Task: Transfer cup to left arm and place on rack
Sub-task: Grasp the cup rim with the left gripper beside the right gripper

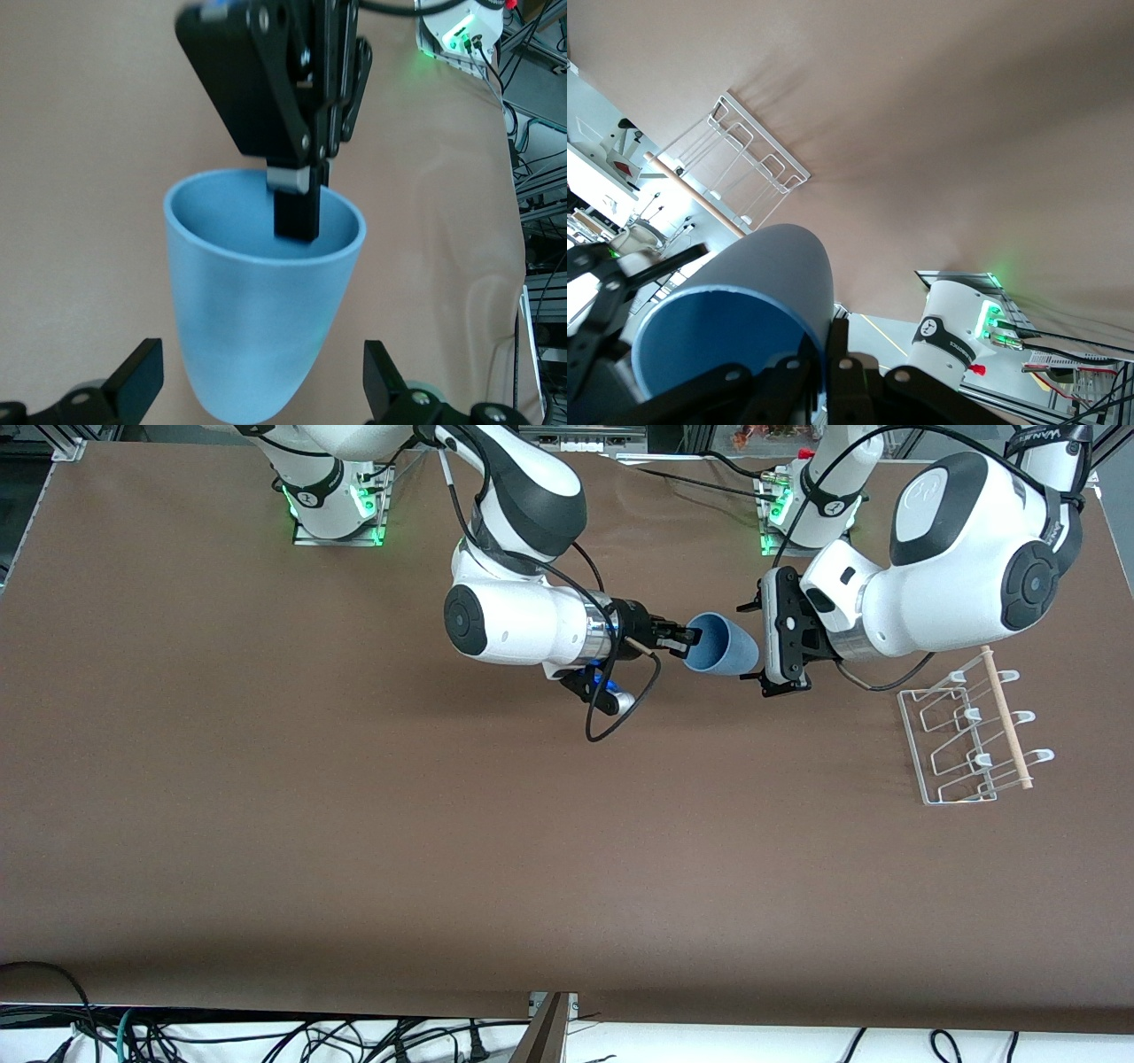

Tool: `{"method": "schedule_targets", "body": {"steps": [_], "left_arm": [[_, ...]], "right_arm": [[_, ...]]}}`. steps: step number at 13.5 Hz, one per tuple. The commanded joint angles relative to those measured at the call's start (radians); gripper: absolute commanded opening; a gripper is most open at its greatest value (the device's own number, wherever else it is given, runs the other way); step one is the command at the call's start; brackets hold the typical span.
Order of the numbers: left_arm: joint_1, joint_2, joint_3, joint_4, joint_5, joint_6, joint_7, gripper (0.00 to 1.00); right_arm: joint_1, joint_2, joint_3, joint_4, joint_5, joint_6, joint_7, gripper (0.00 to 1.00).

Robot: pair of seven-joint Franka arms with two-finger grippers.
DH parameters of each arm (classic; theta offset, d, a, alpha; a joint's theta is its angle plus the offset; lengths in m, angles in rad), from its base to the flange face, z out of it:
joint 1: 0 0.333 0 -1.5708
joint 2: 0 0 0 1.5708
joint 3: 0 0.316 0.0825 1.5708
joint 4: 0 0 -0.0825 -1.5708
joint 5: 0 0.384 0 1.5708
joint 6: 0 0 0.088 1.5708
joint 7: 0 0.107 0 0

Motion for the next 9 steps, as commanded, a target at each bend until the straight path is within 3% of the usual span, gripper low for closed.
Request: {"method": "schedule_targets", "body": {"steps": [1, 3, 6, 9], "left_arm": [[0.001, -0.027, -0.011, -0.078, -0.057, 0.093, 0.088, 0.72], [-0.001, -0.013, -0.025, -0.083, -0.077, 0.137, 0.092, 0.61], [0.004, -0.010, -0.031, -0.077, -0.079, 0.139, 0.102, 0.09], [0.014, -0.012, -0.027, -0.066, -0.060, 0.113, 0.106, 0.05]], "right_arm": [[-0.002, 0.014, 0.001, 0.035, 0.015, -0.008, 0.016, 0.00], [-0.002, 0.014, 0.001, 0.035, 0.015, -0.010, 0.016, 0.00], [-0.008, 0.011, 0.001, 0.035, 0.016, -0.010, 0.016, 0.00], [-0.032, 0.008, 0.002, 0.035, 0.023, -0.014, 0.016, 0.00]]}}
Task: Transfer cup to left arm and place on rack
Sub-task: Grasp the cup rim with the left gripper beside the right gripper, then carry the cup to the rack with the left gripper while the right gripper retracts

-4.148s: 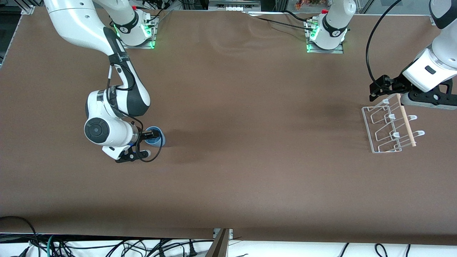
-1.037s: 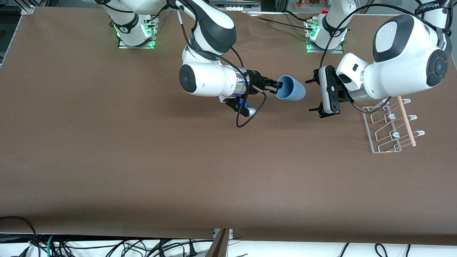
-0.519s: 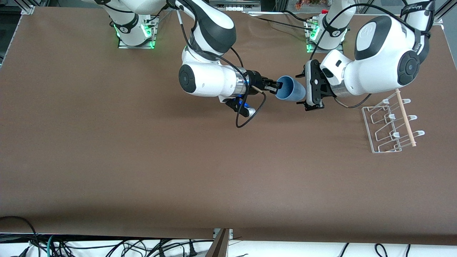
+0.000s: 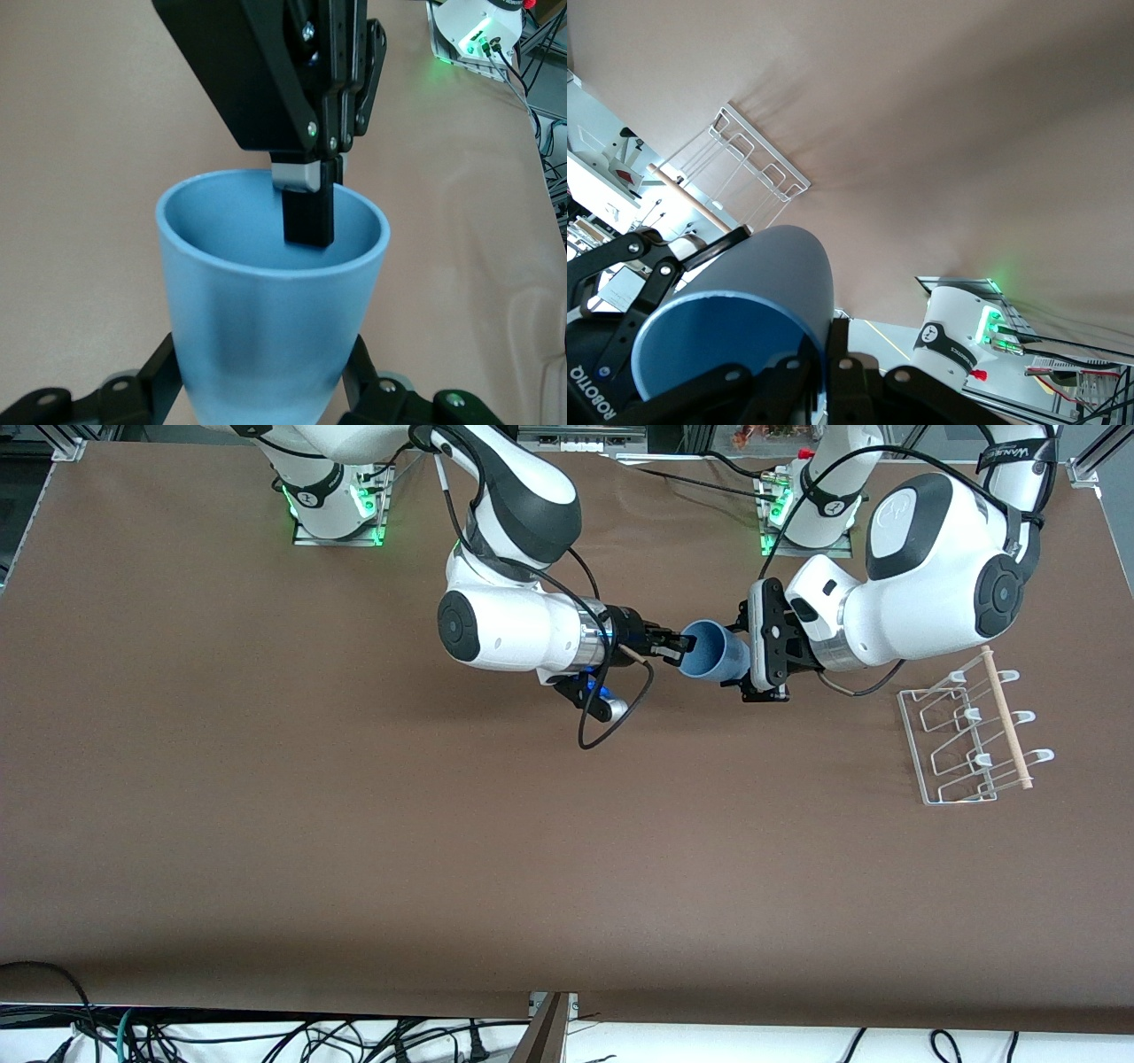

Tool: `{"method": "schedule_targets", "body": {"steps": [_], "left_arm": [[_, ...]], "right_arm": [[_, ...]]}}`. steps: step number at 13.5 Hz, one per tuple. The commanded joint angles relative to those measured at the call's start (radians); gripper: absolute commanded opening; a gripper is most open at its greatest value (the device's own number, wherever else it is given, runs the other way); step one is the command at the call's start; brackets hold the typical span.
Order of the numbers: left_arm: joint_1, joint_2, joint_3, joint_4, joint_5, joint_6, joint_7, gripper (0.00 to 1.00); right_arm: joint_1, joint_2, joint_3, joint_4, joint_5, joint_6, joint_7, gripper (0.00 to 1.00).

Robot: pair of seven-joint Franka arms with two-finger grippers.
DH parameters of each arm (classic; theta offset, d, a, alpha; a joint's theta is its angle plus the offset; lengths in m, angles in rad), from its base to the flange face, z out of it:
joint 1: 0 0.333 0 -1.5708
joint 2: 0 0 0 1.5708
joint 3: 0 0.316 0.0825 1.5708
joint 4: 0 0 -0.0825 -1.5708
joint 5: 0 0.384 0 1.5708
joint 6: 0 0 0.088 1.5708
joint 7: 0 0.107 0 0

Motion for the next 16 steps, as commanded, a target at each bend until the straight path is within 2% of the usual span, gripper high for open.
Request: {"method": "schedule_targets", "body": {"steps": [1, 2, 4, 7, 9, 10, 11, 12, 14, 16], "left_arm": [[0.021, -0.014, -0.003, 0.002, -0.009, -0.020, 0.039, 0.05], [0.027, -0.011, 0.002, 0.022, 0.003, -0.041, 0.037, 0.05], [0.042, -0.013, 0.003, 0.051, 0.083, -0.067, 0.022, 0.05], [0.078, -0.011, 0.006, 0.089, 0.222, -0.170, -0.073, 0.05], [0.081, -0.011, 0.006, 0.130, 0.389, -0.255, -0.187, 0.05], [0.079, -0.013, 0.005, 0.150, 0.486, -0.314, -0.249, 0.05], [0.078, -0.011, -0.003, 0.166, 0.600, -0.369, -0.306, 0.05], [0.073, -0.011, -0.007, 0.177, 0.716, -0.418, -0.340, 0.05], [0.059, 0.019, -0.012, 0.177, 0.930, -0.513, -0.378, 0.05], [0.041, 0.086, -0.014, 0.175, 1.148, -0.604, -0.404, 0.06]], "right_arm": [[-0.039, -0.001, 0.012, 0.034, 0.036, -0.012, 0.027, 0.19], [-0.060, -0.011, 0.012, 0.034, 0.042, -0.021, 0.038, 0.56], [-0.131, -0.040, 0.012, 0.034, 0.042, -0.123, 0.033, 0.83], [-0.261, -0.089, 0.003, 0.034, 0.032, -0.258, 0.023, 0.92], [-0.362, -0.097, 0.000, 0.034, -0.046, -0.359, -0.032, 0.92], [-0.420, -0.117, 0.001, 0.034, -0.103, -0.413, -0.069, 0.92], [-0.477, -0.123, 0.003, 0.034, -0.152, -0.471, -0.121, 0.97], [-0.528, -0.126, 0.000, 0.034, -0.177, -0.522, -0.187, 0.97], [-0.658, -0.145, 0.001, 0.034, -0.185, -0.620, -0.301, 0.98], [-0.753, -0.146, 0.000, 0.034, -0.189, -0.663, -0.394, 0.98]]}}
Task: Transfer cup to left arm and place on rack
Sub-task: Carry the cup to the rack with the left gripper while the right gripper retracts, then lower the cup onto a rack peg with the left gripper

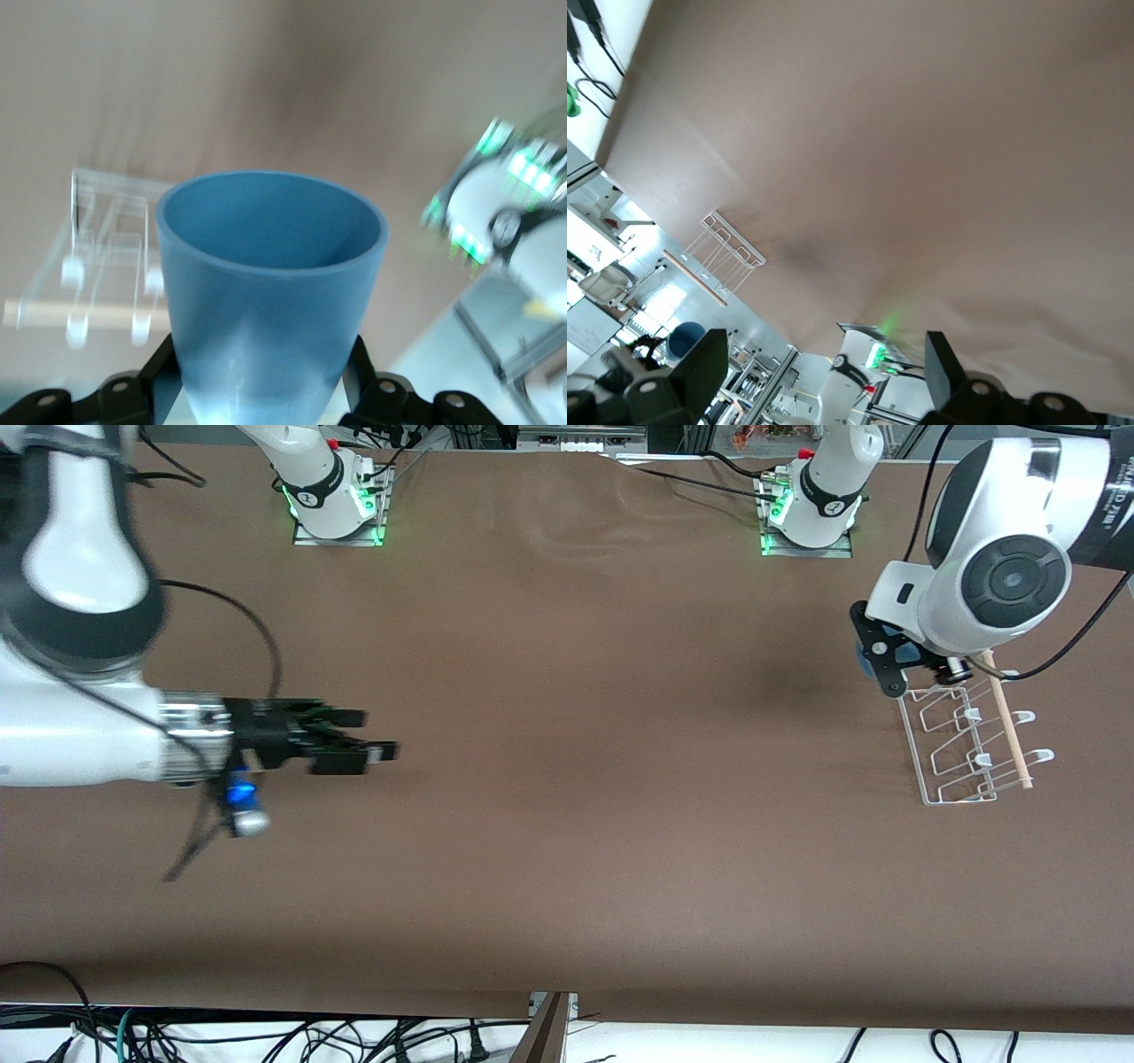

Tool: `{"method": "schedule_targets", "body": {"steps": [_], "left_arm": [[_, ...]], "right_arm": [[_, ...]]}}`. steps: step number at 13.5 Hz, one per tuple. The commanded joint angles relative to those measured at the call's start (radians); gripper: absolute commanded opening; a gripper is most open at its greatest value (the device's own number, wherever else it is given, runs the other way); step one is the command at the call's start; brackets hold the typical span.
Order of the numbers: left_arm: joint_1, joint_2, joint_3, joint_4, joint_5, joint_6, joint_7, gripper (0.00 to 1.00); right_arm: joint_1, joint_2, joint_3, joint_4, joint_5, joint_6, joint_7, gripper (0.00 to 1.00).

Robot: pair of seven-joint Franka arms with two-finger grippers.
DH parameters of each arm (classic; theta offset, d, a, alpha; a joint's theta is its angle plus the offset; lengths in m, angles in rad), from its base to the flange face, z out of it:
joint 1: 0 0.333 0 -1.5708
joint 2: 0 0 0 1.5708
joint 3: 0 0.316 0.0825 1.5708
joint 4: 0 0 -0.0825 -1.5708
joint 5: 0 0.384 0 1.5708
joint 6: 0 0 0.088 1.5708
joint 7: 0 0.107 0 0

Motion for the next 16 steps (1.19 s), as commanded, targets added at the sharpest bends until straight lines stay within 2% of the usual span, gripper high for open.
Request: {"method": "schedule_targets", "body": {"steps": [1, 3, 5, 7, 10, 12, 14, 16], "left_arm": [[-0.023, 0.110, -0.006, 0.019, 0.259, -0.113, -0.058, 0.06], [-0.024, 0.204, -0.006, 0.019, 0.430, -0.133, -0.114, 0.06], [-0.023, 0.294, -0.003, 0.009, 0.571, -0.161, -0.232, 0.06], [-0.008, 0.327, 0.000, -0.039, 0.630, -0.166, -0.286, 0.04], [-0.012, 0.362, -0.002, -0.117, 0.735, -0.162, -0.404, 0.04], [-0.021, 0.391, -0.002, -0.169, 0.781, -0.162, -0.472, 0.04], [-0.027, 0.411, -0.003, -0.234, 0.835, -0.162, -0.548, 0.04], [-0.029, 0.436, -0.002, -0.237, 0.852, -0.164, -0.572, 0.04]], "right_arm": [[-0.113, -0.023, 0.023, -0.012, -0.046, -0.055, -0.091, 0.98], [-0.120, -0.025, 0.024, -0.012, -0.171, -0.078, -0.110, 0.99], [-0.120, -0.043, 0.024, -0.012, -0.259, -0.084, -0.127, 0.99], [-0.118, -0.052, 0.032, -0.012, -0.360, -0.088, -0.141, 0.99], [-0.116, -0.084, 0.036, -0.023, -0.451, -0.088, -0.156, 0.99], [-0.116, -0.190, 0.040, -0.142, -0.512, -0.057, -0.164, 0.99], [-0.115, -0.337, 0.040, -0.339, -0.581, 0.033, -0.194, 0.99], [-0.115, -0.500, 0.038, -0.548, -0.618, 0.147, -0.234, 0.99]]}}
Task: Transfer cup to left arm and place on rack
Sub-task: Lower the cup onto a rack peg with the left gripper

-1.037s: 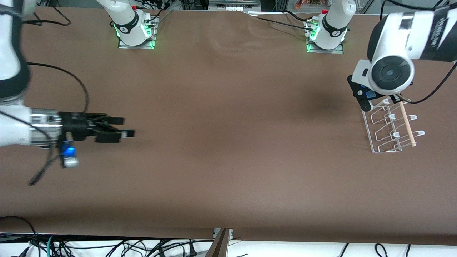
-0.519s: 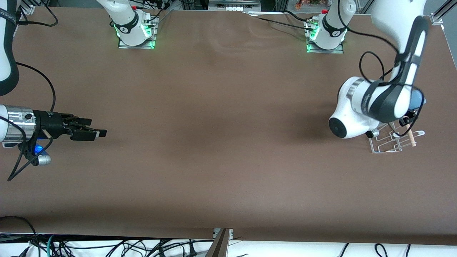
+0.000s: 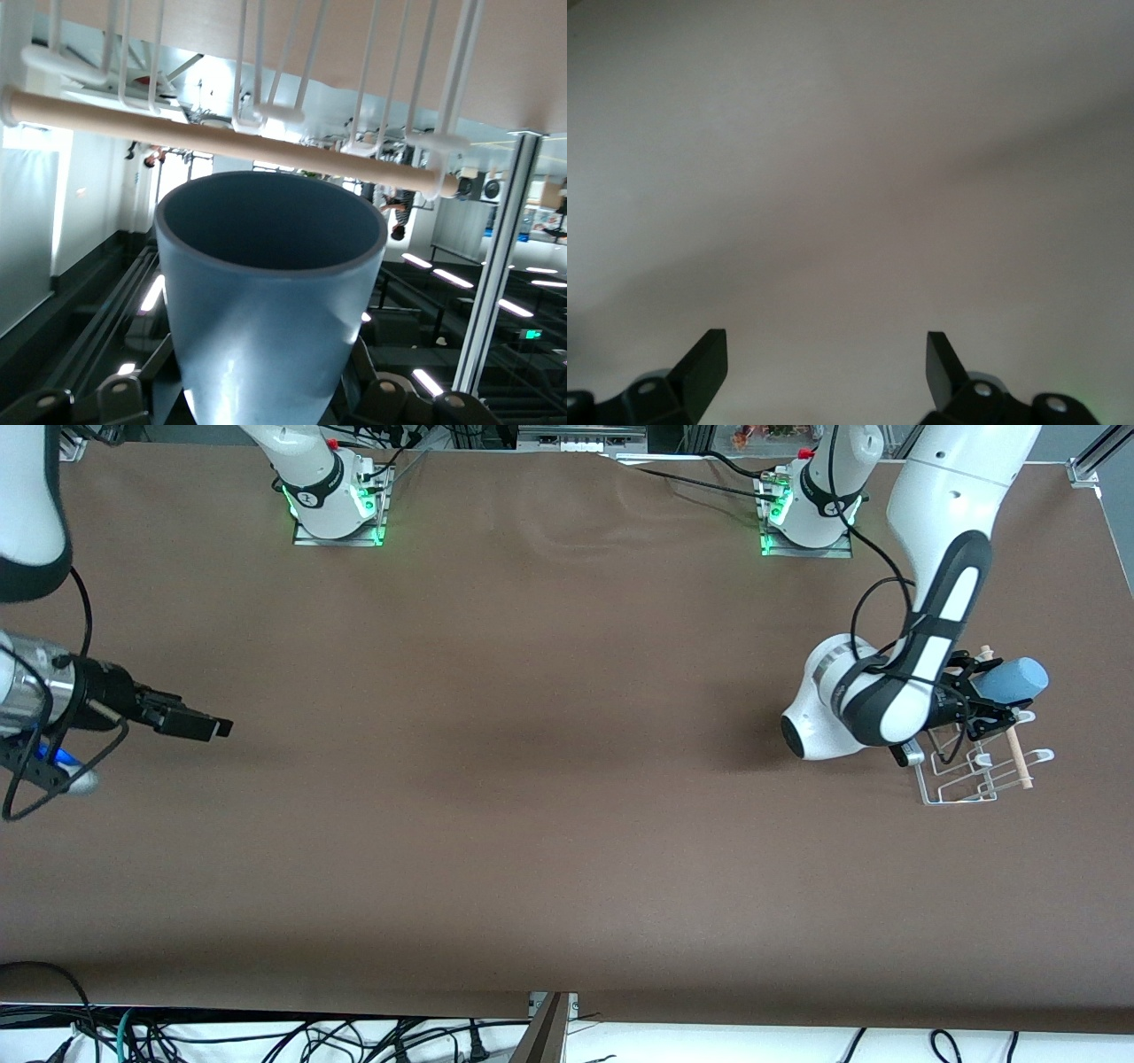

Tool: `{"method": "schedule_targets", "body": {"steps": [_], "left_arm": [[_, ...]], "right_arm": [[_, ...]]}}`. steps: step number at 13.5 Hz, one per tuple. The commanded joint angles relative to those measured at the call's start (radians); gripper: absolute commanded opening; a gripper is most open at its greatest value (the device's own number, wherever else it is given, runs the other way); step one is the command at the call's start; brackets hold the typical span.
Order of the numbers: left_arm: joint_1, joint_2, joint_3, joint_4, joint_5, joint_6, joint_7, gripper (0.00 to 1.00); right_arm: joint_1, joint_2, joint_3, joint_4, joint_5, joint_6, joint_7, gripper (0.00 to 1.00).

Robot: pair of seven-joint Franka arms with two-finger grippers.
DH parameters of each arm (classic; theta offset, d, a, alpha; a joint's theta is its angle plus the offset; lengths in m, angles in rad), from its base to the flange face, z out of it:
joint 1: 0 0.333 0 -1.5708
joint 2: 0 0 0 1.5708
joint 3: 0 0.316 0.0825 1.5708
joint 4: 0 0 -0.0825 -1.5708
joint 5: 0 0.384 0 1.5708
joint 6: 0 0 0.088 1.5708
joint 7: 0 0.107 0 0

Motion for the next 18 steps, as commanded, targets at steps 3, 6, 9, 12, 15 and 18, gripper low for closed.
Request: {"method": "schedule_targets", "body": {"steps": [3, 6, 9, 12, 15, 18], "left_arm": [[-0.011, 0.044, -0.001, -0.019, 0.082, -0.022, -0.065, 0.05], [-0.011, 0.045, -0.001, -0.059, 0.105, -0.022, -0.110, 0.05], [-0.010, 0.067, -0.001, -0.068, 0.105, -0.022, -0.152, 0.10], [-0.011, 0.068, -0.001, -0.059, 0.105, -0.026, -0.190, 1.00], [0.004, 0.041, -0.001, 0.017, 0.077, -0.026, -0.191, 1.00], [0.004, 0.012, 0.001, 0.218, -0.181, -0.042, -0.194, 1.00]], "right_arm": [[0.000, -0.338, -0.038, -0.427, -0.071, 0.156, -0.240, 0.99], [0.137, -0.335, -0.220, -0.416, -0.075, 0.156, -0.328, 0.99], [0.199, -0.317, -0.313, -0.405, -0.121, 0.158, -0.481, 0.99], [0.182, -0.295, -0.316, -0.352, -0.121, 0.140, -0.509, 0.99], [0.184, -0.287, -0.314, -0.339, -0.121, 0.138, -0.522, 0.99], [0.193, -0.292, -0.293, -0.335, -0.115, 0.136, -0.514, 0.99]]}}
